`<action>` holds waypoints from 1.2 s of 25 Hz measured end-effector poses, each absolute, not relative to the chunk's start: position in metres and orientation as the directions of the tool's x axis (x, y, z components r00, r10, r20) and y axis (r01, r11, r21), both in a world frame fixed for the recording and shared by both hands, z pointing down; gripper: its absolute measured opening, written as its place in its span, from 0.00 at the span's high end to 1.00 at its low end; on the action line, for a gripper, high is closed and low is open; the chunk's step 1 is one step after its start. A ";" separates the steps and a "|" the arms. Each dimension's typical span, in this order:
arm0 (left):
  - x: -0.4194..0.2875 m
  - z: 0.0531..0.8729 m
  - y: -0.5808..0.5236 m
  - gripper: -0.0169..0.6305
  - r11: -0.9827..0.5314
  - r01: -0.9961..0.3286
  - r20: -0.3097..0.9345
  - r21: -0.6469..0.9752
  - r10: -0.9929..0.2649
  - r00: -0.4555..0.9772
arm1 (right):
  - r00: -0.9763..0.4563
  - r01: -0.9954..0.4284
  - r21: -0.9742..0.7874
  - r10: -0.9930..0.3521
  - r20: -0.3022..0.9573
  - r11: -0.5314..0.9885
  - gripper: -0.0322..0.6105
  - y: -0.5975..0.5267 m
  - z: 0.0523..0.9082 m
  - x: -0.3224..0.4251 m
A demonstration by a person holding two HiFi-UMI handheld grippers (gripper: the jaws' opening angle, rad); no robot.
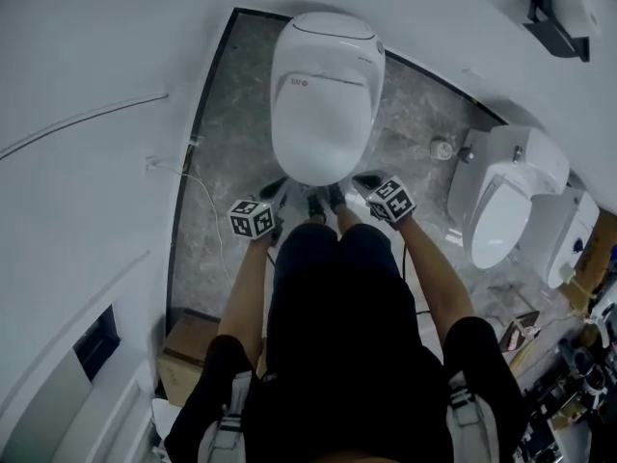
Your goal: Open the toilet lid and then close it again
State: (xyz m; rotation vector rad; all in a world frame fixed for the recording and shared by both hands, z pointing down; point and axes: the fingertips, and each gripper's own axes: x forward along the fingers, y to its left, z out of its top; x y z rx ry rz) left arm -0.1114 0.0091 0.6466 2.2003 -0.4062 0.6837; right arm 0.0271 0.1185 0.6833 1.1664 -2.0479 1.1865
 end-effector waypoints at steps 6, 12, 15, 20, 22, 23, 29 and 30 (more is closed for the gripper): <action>-0.080 0.577 0.001 0.94 -0.753 -0.403 0.536 0.521 -0.078 0.841 | -0.509 -0.859 -0.433 -0.529 0.679 0.272 0.94 0.093 0.617 0.033; -0.063 0.517 0.016 0.94 -0.814 -0.332 0.474 0.477 -0.080 0.877 | -0.534 -0.844 -0.353 -0.574 0.621 0.403 0.94 0.071 0.552 0.025; -0.058 0.495 0.029 0.94 -0.818 -0.326 0.445 0.474 -0.096 0.890 | -0.548 -0.832 -0.321 -0.580 0.603 0.452 0.94 0.069 0.527 0.028; -0.055 0.481 0.038 0.94 -0.824 -0.343 0.441 0.451 -0.129 0.888 | -0.567 -0.819 -0.304 -0.600 0.564 0.487 0.94 0.059 0.508 0.037; -0.057 0.478 0.038 0.94 -0.828 -0.361 0.446 0.430 -0.152 0.882 | -0.586 -0.803 -0.300 -0.592 0.554 0.514 0.94 0.056 0.505 0.035; -0.057 0.476 0.037 0.94 -0.828 -0.372 0.449 0.420 -0.166 0.878 | -0.594 -0.796 -0.294 -0.586 0.551 0.529 0.94 0.055 0.504 0.035; -0.067 0.469 0.028 0.94 -0.805 -0.437 0.451 0.401 -0.242 0.859 | -0.620 -0.768 -0.275 -0.567 0.542 0.578 0.94 0.037 0.501 0.033; -0.069 0.469 0.026 0.94 -0.800 -0.446 0.453 0.401 -0.250 0.856 | -0.623 -0.766 -0.273 -0.567 0.539 0.582 0.94 0.034 0.501 0.033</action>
